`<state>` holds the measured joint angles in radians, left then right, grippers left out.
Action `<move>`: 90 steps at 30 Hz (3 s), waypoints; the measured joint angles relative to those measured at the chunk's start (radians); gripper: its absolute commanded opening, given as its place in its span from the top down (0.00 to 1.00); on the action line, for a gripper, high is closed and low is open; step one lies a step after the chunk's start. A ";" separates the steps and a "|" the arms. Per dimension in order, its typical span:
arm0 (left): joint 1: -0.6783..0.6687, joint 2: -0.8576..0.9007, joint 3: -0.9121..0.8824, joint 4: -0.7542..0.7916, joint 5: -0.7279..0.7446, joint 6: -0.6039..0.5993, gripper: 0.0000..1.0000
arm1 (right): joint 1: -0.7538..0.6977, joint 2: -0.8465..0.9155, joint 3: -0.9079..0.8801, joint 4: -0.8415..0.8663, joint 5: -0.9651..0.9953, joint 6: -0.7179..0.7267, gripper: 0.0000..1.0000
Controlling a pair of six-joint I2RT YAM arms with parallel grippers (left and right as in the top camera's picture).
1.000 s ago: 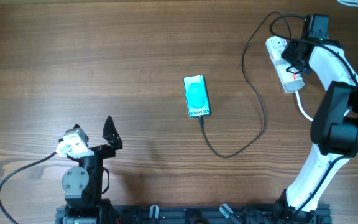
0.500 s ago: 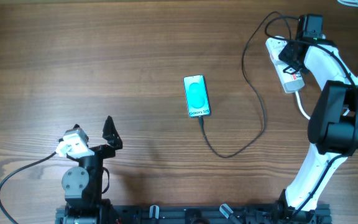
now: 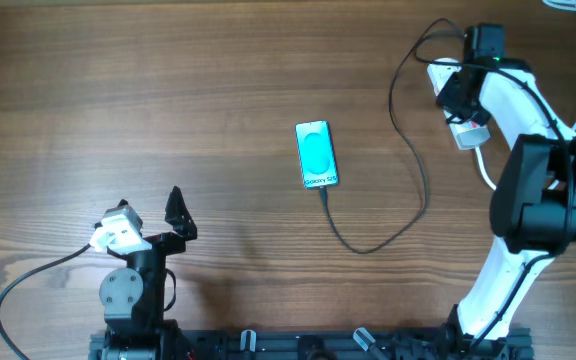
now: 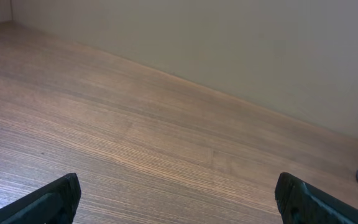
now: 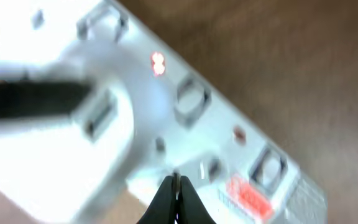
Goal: Plug charger to phone and switch on socket
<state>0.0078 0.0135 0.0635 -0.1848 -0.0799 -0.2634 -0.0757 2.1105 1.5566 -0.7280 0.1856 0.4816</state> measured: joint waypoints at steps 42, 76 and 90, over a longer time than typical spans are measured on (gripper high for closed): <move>0.000 0.000 -0.001 0.003 0.000 0.000 0.00 | 0.018 -1.281 -0.011 -0.734 -0.134 -0.083 0.00; 0.001 0.000 -0.005 0.004 0.000 0.000 0.00 | 0.021 -2.091 -1.550 0.869 -0.332 -0.153 0.00; 0.001 0.000 -0.005 0.004 0.000 0.000 0.00 | 0.021 -2.093 -1.550 0.727 -0.252 -0.223 0.00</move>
<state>0.0086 0.0135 0.0589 -0.1810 -0.0795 -0.2630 -0.0547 0.0174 0.0063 -0.0010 -0.0666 0.2584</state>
